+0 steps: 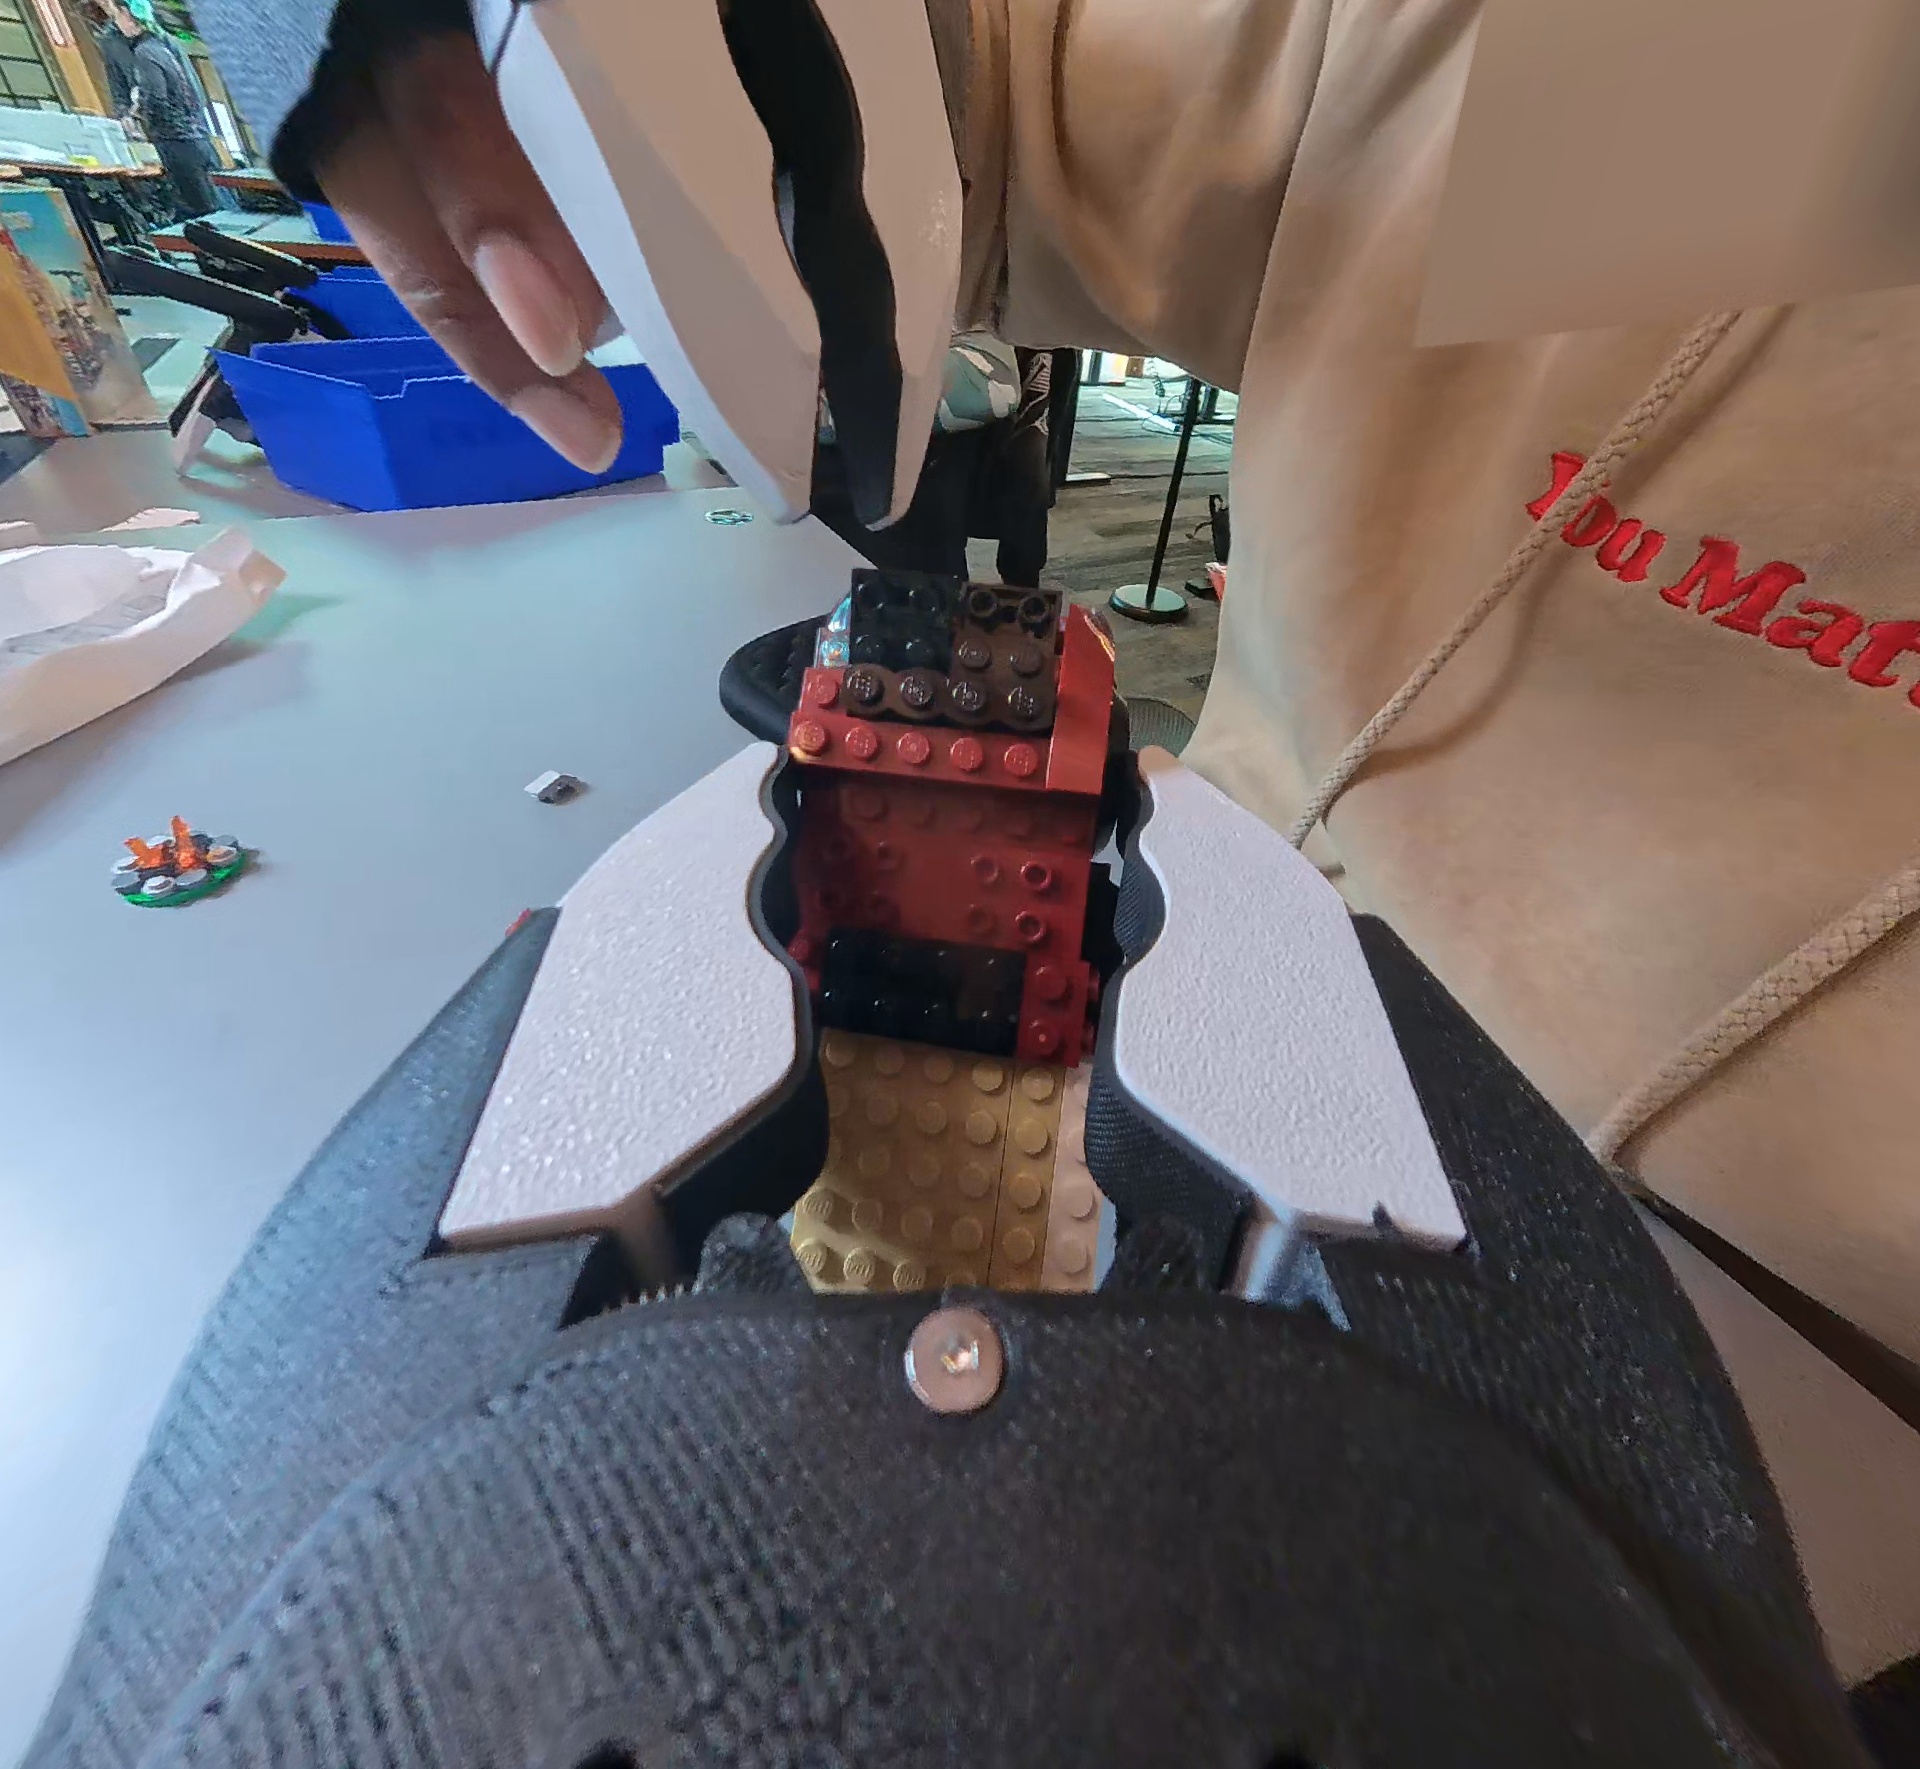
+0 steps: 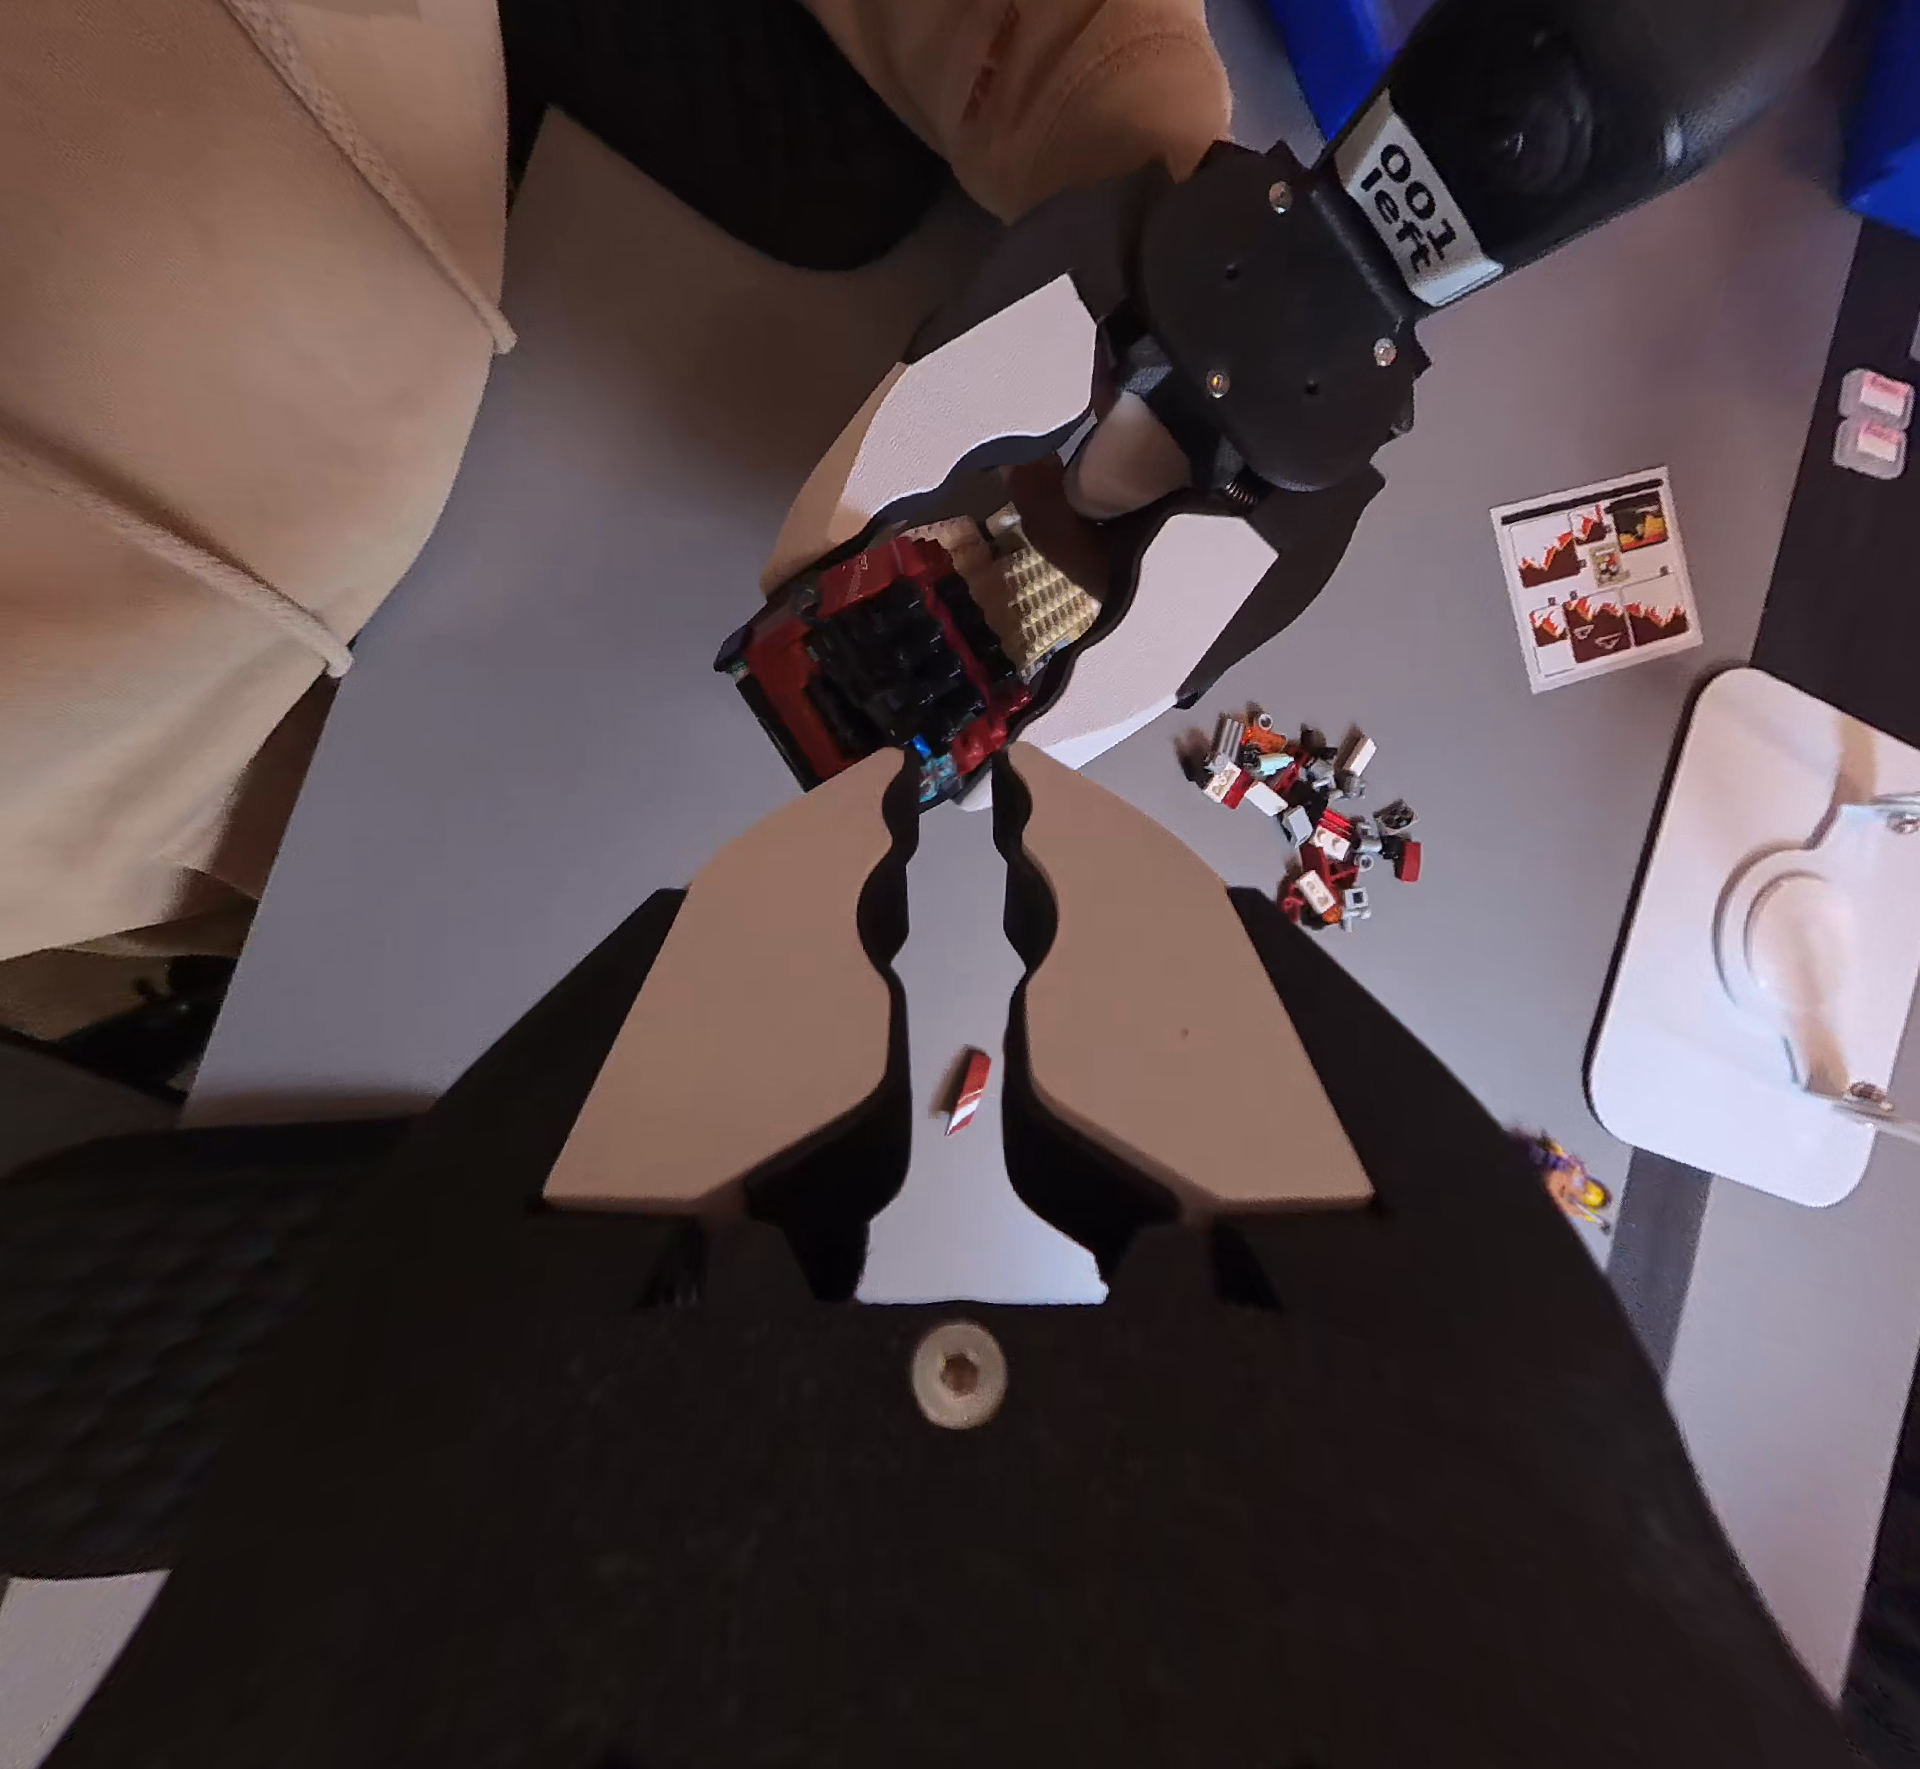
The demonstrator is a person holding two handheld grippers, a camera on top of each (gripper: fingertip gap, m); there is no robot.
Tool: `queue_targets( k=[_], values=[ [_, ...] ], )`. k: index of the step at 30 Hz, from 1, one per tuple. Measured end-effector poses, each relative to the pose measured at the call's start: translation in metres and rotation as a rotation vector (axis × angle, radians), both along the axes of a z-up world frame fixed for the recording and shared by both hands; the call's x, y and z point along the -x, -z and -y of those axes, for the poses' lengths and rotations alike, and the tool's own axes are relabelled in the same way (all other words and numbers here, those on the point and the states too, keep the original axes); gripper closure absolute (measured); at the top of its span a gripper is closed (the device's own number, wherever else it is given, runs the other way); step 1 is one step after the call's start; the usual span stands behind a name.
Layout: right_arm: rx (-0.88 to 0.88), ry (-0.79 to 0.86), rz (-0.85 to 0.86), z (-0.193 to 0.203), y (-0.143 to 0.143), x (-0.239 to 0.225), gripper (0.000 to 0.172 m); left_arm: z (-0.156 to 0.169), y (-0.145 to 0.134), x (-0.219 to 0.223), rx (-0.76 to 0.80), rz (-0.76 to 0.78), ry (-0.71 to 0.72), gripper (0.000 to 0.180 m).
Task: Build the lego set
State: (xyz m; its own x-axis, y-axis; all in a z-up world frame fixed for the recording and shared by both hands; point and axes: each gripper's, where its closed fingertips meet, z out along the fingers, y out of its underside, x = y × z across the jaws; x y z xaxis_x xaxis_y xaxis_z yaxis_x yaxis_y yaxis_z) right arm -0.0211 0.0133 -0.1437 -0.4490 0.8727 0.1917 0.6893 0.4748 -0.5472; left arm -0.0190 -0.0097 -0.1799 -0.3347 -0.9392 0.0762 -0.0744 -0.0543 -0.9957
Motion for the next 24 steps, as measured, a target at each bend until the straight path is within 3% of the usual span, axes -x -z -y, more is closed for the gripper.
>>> queue_targets(
  k=[15, 24],
  values=[
    [0.067, -0.135, 0.210, 0.017, 0.013, 0.000, 0.161, 0.011, 0.002, 0.001, 0.006, -0.030, 0.061, 0.121],
    [0.066, -0.159, 0.196, 0.022, 0.005, 0.002, 0.166, 0.019, -0.008, 0.007, 0.093, 0.012, 0.141, 0.121]
  ],
)
